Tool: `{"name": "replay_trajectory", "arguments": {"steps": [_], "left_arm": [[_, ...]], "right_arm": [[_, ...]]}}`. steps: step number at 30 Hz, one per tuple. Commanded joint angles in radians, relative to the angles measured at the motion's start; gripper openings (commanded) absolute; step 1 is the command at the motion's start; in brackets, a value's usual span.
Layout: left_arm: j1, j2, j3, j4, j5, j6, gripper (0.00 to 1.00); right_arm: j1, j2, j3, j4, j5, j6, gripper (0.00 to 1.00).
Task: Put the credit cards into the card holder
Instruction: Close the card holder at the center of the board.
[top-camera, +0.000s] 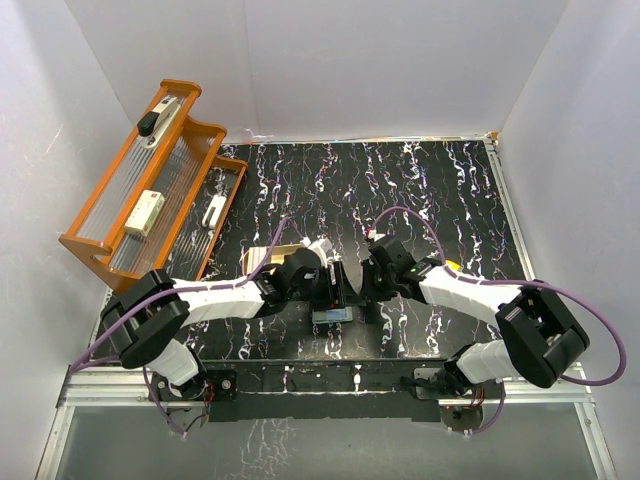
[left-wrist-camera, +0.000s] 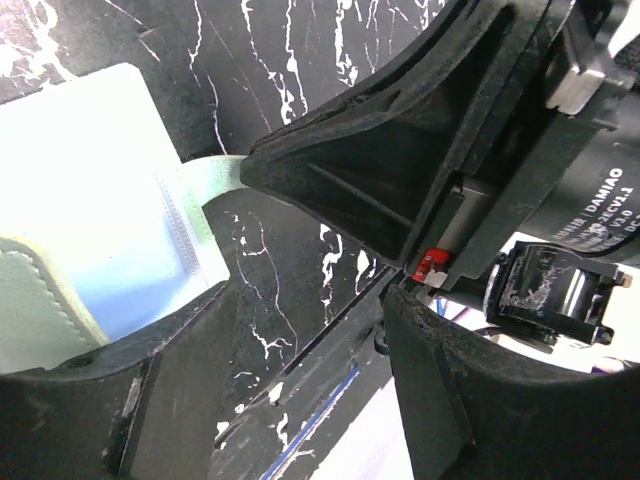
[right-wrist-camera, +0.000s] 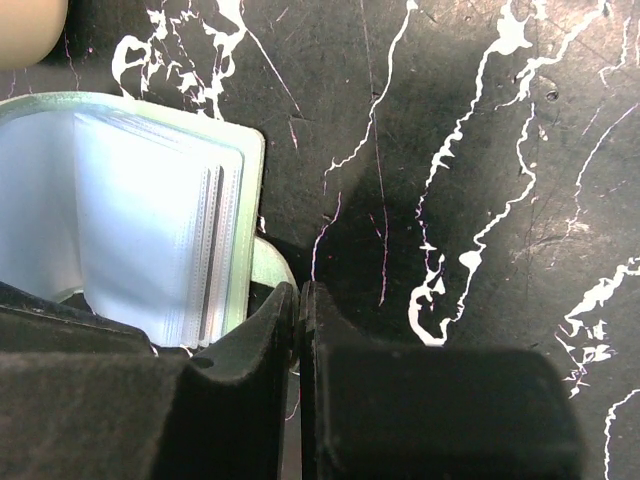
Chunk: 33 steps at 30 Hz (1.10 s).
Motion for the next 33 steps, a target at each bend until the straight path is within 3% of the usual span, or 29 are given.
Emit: {"name": "replay_trajectory", "arguments": {"steps": [1,10,16,20,23,29,33], "left_arm": [[-0.002,-0.014,0.058,-0.067,-0.032,0.065,0.58],[0.002,-0.197,0.164,-0.44,-0.199,0.18,0.6],[0.016,-0.315,0.21,-0.827,-0.481,0.183,0.48],[0.025,-0.388,0.21,-0.983,-0.566,0.172,0.47],[0.029,-0.43,0.165,-1.029,-0.567,0.158,0.42],[0.033,-0.434,0.064,-0.928,-0.506,0.13,0.05],[0.04,-0.37,0.05,-0.88,-0.494,0.131,0.0]], "right_arm": [[0.003,-0.011,0.005,0.047,0.003,-0.012,0.0],[0.003,0.017,0.008,0.046,0.004,-0.007,0.0],[0.003,0.014,0.012,0.044,0.002,-0.009,0.0],[0.004,0.027,0.019,0.03,0.01,-0.02,0.0],[0.004,0.026,0.014,0.036,0.003,-0.022,0.0],[0.004,0.025,0.01,0.042,-0.001,-0.021,0.0],[0.005,0.029,0.008,0.046,-0.005,-0.031,0.0]]}}
